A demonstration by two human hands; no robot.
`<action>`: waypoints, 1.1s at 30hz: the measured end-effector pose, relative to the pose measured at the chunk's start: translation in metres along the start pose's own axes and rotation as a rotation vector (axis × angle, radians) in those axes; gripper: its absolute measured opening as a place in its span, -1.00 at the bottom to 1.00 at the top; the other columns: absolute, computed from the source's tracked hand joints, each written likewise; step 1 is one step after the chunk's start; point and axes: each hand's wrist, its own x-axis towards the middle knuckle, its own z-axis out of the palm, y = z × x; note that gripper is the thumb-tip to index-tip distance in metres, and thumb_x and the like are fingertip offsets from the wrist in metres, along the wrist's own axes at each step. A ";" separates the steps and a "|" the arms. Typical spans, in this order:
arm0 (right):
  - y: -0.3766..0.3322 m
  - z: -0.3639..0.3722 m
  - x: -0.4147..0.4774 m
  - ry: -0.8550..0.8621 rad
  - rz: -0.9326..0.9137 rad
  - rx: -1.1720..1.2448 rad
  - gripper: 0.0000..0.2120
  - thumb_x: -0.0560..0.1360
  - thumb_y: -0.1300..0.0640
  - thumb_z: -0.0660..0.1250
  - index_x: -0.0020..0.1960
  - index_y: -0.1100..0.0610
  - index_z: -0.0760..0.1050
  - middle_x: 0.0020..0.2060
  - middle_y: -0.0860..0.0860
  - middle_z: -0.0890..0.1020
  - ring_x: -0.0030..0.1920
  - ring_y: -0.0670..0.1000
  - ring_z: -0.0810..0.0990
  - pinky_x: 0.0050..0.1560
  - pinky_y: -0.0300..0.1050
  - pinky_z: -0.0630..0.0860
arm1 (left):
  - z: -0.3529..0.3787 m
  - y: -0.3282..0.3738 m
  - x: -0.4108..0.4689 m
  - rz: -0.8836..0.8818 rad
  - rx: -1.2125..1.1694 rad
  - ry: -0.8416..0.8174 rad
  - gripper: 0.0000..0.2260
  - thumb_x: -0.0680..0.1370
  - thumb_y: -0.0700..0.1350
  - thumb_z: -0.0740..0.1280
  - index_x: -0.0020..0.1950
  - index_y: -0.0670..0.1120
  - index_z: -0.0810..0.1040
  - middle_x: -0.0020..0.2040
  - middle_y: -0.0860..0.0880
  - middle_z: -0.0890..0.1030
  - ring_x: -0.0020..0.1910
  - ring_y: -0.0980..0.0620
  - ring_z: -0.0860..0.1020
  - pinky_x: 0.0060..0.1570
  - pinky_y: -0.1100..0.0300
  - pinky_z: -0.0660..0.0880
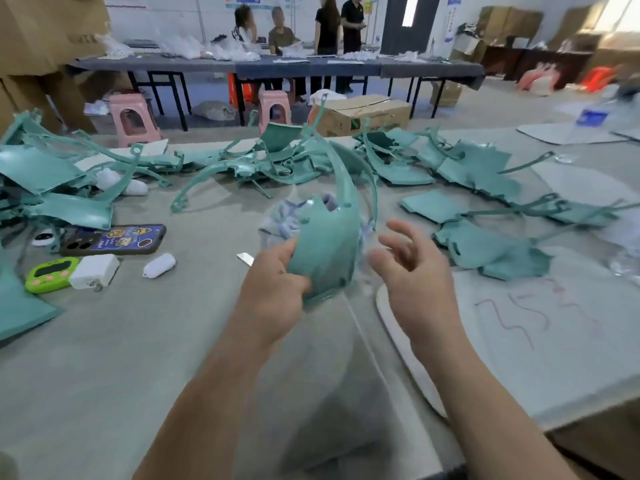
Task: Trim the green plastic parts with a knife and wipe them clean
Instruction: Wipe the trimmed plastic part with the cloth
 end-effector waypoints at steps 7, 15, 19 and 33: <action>0.003 -0.087 -0.070 0.101 0.167 0.360 -0.74 0.50 0.15 0.43 0.19 0.09 0.59 0.03 0.10 0.75 0.07 0.13 0.73 -0.12 -0.11 0.65 | 0.121 0.020 -0.079 0.372 0.503 -0.444 -0.19 0.39 0.00 0.33 0.64 0.07 0.16 0.59 0.31 0.03 0.52 0.46 -0.04 0.53 0.35 -0.02; 0.031 -0.217 -0.181 0.311 0.463 0.453 -0.63 0.41 0.22 0.40 0.18 0.34 0.62 0.08 0.26 0.71 0.01 0.20 0.74 -0.10 -0.02 0.68 | 0.192 0.002 -0.123 0.048 0.105 -0.557 -0.63 0.51 0.02 0.40 0.31 0.25 0.55 0.15 0.22 0.67 0.12 0.22 0.63 0.09 0.24 0.56; 0.052 -0.250 -0.251 0.506 0.638 0.373 -0.77 0.51 0.18 0.41 0.11 0.27 0.67 0.02 0.21 0.74 -0.05 0.16 0.76 -0.18 -0.07 0.67 | 0.253 -0.026 -0.171 -0.297 -0.213 -0.838 -0.81 0.50 -0.15 0.36 0.04 -0.04 0.72 -0.01 -0.12 0.74 -0.08 -0.04 0.71 -0.18 0.17 0.59; 0.169 -0.344 -0.401 1.316 1.016 0.633 -0.78 0.61 0.06 0.35 0.14 0.19 0.59 -0.17 0.17 0.73 -0.32 0.17 0.67 -0.47 -0.06 0.56 | 0.365 -0.096 -0.294 -0.836 0.083 -1.140 -0.84 0.62 -0.11 0.32 0.16 -0.04 0.64 -0.04 -0.11 0.74 -0.21 0.00 0.69 -0.26 0.22 0.59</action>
